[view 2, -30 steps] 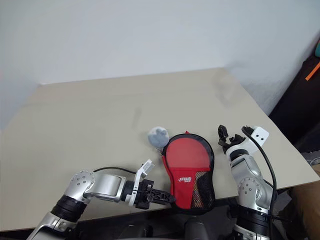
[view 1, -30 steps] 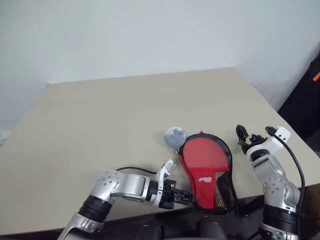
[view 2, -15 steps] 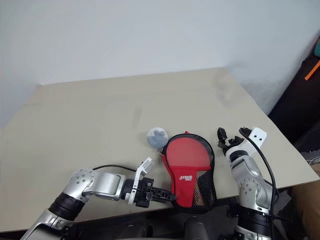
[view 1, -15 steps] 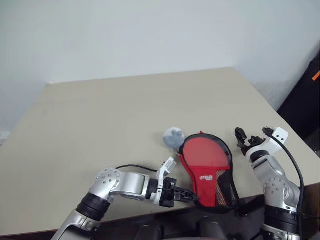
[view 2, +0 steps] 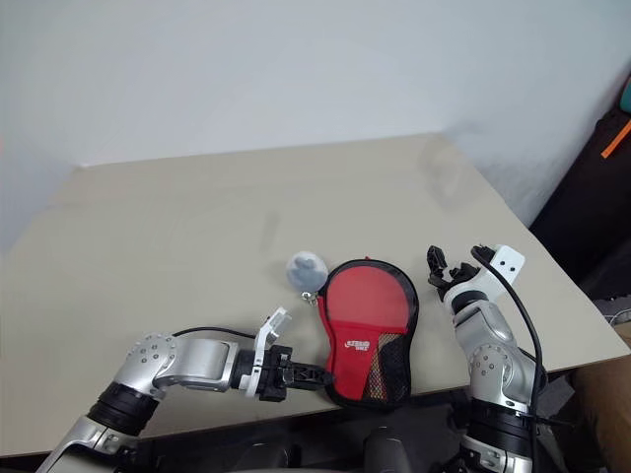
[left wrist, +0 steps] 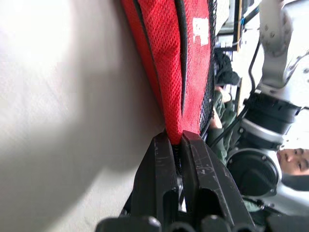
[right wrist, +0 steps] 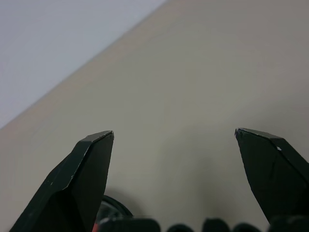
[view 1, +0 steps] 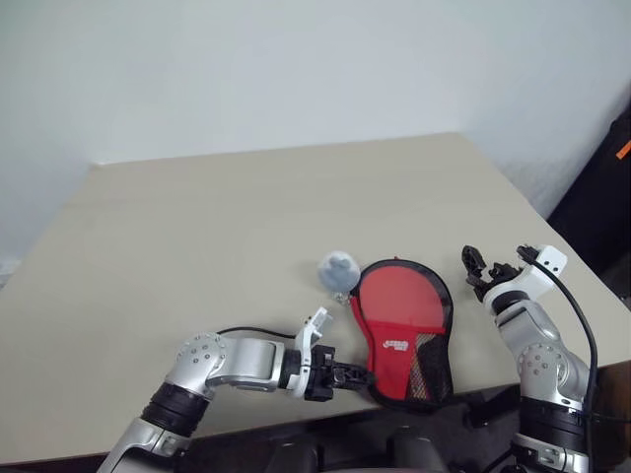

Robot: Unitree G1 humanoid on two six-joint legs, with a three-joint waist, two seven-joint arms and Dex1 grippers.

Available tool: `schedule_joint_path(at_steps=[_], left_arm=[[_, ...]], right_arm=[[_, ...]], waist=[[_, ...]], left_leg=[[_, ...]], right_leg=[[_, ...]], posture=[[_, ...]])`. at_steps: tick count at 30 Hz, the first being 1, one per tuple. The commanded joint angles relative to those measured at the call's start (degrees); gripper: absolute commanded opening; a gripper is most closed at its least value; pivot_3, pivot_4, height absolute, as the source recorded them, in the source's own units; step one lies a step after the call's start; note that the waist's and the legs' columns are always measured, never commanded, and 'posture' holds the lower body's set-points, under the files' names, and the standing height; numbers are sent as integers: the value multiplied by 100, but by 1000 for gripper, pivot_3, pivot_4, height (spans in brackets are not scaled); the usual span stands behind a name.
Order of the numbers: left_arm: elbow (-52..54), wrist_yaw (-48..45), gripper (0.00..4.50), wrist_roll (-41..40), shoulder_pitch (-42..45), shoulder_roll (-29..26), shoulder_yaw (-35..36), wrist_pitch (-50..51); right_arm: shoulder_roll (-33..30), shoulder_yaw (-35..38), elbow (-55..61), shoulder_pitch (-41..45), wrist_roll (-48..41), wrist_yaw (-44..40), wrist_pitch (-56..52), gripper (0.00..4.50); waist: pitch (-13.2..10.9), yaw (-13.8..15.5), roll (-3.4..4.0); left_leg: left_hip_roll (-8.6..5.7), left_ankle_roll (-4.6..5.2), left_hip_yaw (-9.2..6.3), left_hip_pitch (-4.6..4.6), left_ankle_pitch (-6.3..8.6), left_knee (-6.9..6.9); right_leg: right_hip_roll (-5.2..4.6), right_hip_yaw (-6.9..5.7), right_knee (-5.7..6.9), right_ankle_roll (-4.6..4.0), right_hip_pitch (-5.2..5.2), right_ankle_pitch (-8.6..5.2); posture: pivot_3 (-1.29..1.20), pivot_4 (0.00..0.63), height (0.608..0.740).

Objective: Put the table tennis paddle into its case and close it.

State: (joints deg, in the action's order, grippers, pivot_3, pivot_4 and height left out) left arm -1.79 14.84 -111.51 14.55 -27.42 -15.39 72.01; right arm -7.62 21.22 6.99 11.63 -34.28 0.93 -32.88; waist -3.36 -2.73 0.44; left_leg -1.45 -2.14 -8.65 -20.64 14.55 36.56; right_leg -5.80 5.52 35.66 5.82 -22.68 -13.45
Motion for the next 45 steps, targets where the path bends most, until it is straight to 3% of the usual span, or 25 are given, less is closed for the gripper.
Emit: schedule_joint_path(at_steps=[1,2,6,8,15,16,18,21,24,28,30,33,40,45], left_arm=[[-204,-54,1461,-149,204,96,348,-24],[-244,52,1785,-149,238,93,361,-80],[-277,104,1785,-149,283,132,380,-27],[-233,105,2085,-149,286,153,398,-57],[-539,51,4321,-149,535,3,390,51],[-647,30,4478,-149,596,-40,387,95],[-483,-474,4478,407,756,-281,431,359],[209,-1743,4478,1885,945,-796,350,425],[403,-2702,4478,2601,1004,-1018,483,226],[1694,-4522,4478,5184,654,-1253,146,-2311],[1835,-5062,4478,5976,459,-976,61,-3352],[1738,-5458,4478,6492,423,-542,-107,-3816],[232,-5485,4478,8980,686,549,-1142,-5623],[-495,-5841,4478,10047,330,576,-1531,-6790]], right_arm=[[3,16,113,216,-49,-89,159,4367],[5,15,130,201,-52,-92,158,4367],[2,40,169,141,-66,-115,156,4367],[0,52,175,134,-66,-112,150,4367],[-13,103,284,131,-111,-97,120,4367],[-21,112,307,126,-123,-106,114,4367],[-66,128,377,112,-184,-183,90,4367],[-111,152,455,90,-239,-249,91,4367],[-119,152,481,89,-278,-248,80,4367],[-152,43,370,178,-190,-352,135,4367],[-176,11,231,280,-66,-345,232,4367],[-189,-12,108,429,5,-373,311,4367],[-230,-46,-57,585,161,-423,389,4367],[-260,-14,20,556,167,-397,349,4367]], waist=[[0,0,0],[0,0,0],[0,1,-1],[0,0,-1],[0,0,-2],[0,1,-2],[0,-4,-2],[-1,-29,-2],[-1,-26,2],[-3,-23,0],[-2,-20,2],[-4,-1,-2],[-4,-4,-7],[-4,-19,-4]], left_leg=[[0,0,-1,0,0,0],[0,0,-1,0,0,-1],[-1,0,0,-1,0,-2],[0,0,0,-2,0,-3],[0,0,-1,-2,0,-4],[0,0,-1,-2,0,-4],[0,0,0,-1,0,-3],[0,0,4,-4,0,-12],[1,-7,9,-1,-5,-33],[2,-13,15,-14,-8,-38],[3,-16,18,-14,-10,-42],[3,-10,21,-13,-13,-42],[2,-2,17,-10,-16,-36],[3,-1,17,-9,-16,-41]], right_leg=[[0,0,0,0,0,0],[0,0,0,0,-1,0],[-1,1,-2,10,0,5],[0,0,-1,12,-2,6],[0,0,-1,12,-3,6],[0,0,-1,12,-3,6],[1,-1,-1,8,-3,5],[1,0,-1,3,-10,1],[1,4,-2,5,-19,3],[0,9,-2,-1,-38,4],[0,12,-5,-8,-38,5],[0,14,-7,-8,-34,6],[1,13,-7,9,-24,14],[2,14,-5,9,-26,15]], posture=[[0,0,740],[0,0,740],[0,0,740],[0,0,740],[0,0,740],[0,0,740],[0,0,740],[0,0,740],[0,0,740],[0,0,740],[0,0,740],[0,0,740],[0,0,740],[0,0,740]])
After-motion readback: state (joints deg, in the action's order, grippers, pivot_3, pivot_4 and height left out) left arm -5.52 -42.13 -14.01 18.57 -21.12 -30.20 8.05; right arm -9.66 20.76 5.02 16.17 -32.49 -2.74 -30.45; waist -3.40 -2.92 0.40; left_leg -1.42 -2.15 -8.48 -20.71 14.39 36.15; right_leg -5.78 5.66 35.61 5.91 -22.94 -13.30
